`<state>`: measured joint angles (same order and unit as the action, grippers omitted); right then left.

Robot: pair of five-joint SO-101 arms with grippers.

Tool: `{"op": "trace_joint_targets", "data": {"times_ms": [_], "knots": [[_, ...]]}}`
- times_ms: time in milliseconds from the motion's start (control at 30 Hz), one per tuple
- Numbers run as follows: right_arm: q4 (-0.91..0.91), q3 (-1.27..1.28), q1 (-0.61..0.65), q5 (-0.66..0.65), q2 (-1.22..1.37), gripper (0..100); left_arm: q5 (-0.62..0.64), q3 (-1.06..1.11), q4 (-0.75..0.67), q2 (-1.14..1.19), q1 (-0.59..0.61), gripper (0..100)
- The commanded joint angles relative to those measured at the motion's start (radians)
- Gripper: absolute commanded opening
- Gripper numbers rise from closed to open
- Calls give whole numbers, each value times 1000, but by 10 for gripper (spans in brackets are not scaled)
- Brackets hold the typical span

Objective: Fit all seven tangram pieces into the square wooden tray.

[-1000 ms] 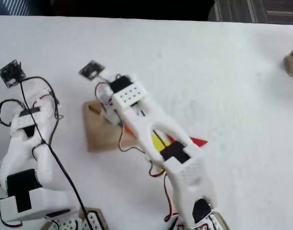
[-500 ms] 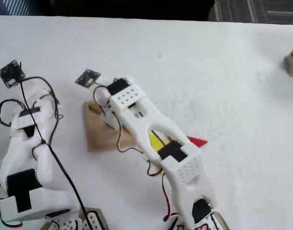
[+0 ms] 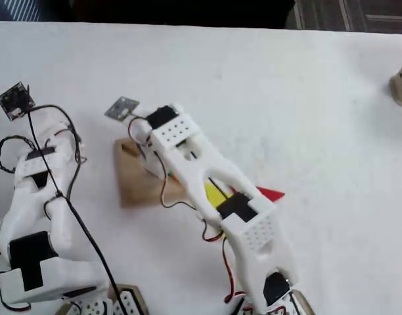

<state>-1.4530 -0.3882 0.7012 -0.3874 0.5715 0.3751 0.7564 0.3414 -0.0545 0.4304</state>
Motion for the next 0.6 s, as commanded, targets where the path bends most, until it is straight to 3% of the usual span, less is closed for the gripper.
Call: {"op": "trace_joint_targets", "data": {"times_ms": [0, 200, 367, 567], "knots": [[-76, -51, -44, -9, -134, 214, 15, -51, -25, -64, -12, 23], [-87, -8, -186, 18, -154, 11, 14, -32, -25, -67, -62, 22], [-2, 84, -283, 52, -165, 18, -75, -31, -17, -67, -111, 22], [71, 132, -320, 135, -156, 18, -144, -20, 87, -114, -236, 22]]}}
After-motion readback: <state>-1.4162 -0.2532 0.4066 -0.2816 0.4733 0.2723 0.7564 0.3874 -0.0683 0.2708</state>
